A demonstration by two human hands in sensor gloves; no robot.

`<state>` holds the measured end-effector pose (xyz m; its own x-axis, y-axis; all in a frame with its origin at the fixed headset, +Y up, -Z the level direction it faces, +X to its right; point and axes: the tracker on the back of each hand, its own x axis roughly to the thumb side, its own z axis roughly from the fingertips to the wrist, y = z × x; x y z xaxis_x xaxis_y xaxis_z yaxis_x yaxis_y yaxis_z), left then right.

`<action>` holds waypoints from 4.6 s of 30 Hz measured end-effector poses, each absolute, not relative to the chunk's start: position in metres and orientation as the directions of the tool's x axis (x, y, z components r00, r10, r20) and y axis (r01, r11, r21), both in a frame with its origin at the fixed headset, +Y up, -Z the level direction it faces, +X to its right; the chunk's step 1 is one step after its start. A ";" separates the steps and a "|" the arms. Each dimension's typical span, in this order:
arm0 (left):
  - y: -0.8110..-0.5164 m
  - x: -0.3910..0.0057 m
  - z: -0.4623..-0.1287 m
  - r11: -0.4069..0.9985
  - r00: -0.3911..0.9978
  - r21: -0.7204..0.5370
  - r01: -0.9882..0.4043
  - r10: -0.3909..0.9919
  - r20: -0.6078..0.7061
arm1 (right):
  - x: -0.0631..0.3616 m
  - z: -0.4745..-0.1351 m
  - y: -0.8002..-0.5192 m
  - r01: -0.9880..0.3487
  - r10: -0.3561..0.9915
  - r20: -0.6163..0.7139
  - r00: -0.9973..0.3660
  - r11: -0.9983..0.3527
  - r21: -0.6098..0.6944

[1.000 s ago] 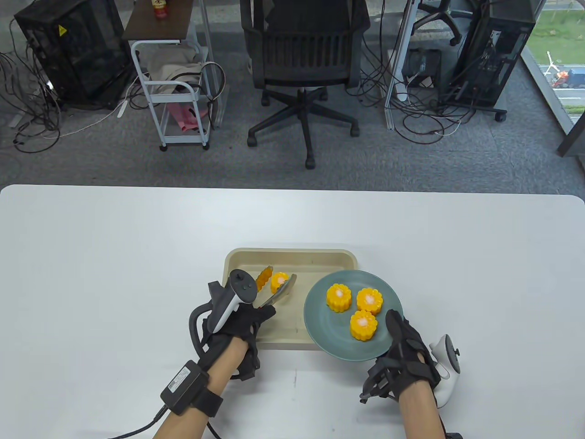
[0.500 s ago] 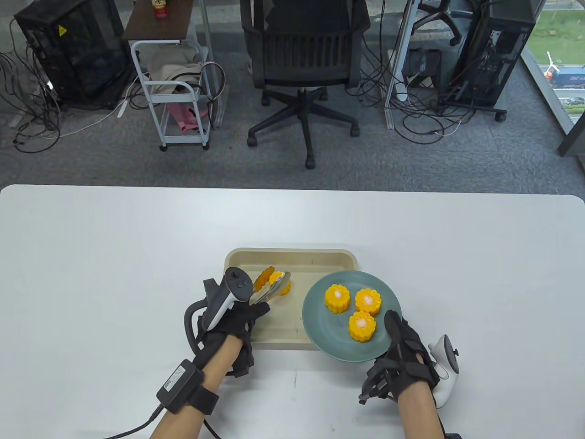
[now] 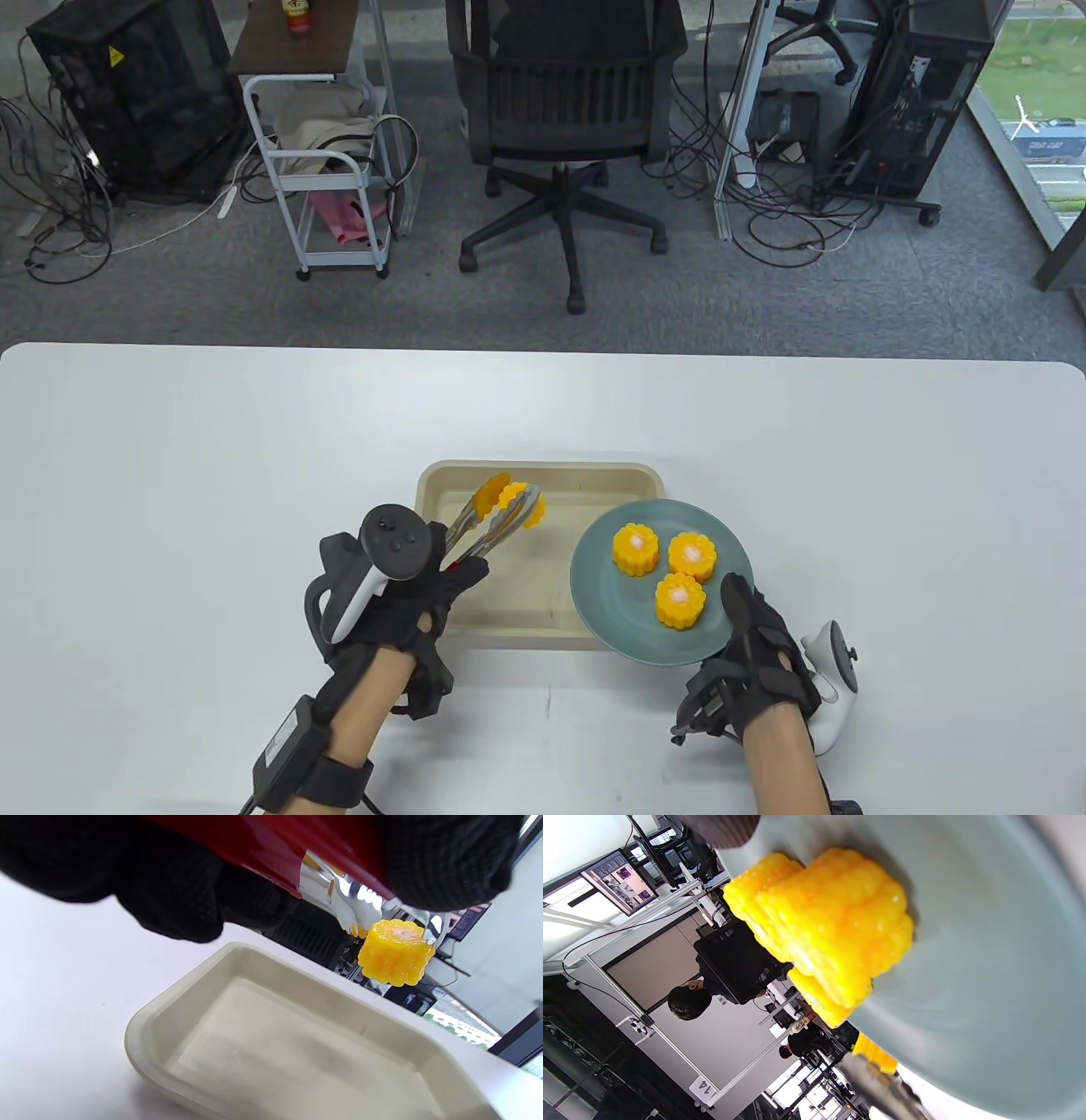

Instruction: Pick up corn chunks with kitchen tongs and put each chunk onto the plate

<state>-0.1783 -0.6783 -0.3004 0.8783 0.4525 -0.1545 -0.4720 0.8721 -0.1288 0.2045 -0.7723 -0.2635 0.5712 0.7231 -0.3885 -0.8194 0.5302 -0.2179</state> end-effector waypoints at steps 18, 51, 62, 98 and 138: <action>-0.629 -0.140 -0.242 0.849 0.835 -0.147 -0.507 0.527 0.162 | 0.203 -0.265 -0.773 -0.822 0.716 -0.410 0.564 0.533 -0.201; -0.647 -0.147 -0.253 0.815 0.821 -0.182 -0.551 0.568 0.060 | 0.207 -0.265 -0.773 -0.805 0.707 -0.387 0.592 0.546 -0.233; -0.680 -0.173 -0.285 0.832 0.836 -0.107 -0.544 0.527 -0.152 | 0.209 -0.265 -0.773 -0.803 0.711 -0.375 0.595 0.548 -0.236; -0.755 -0.128 -0.325 0.963 0.946 -0.266 -0.050 -0.040 -0.323 | 0.208 -0.264 -0.773 -0.799 0.707 -0.377 0.598 0.563 -0.212; -0.726 -0.190 -0.278 0.689 0.674 -0.248 -0.681 0.722 0.157 | 0.207 -0.266 -0.777 -0.792 0.693 -0.391 0.606 0.575 -0.207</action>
<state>-0.1904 -0.7256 -0.2775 0.6740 0.7219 0.1568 -0.6807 0.6894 -0.2478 0.2068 -0.7766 -0.2655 0.6055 0.6929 -0.3914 -0.7917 0.5748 -0.2072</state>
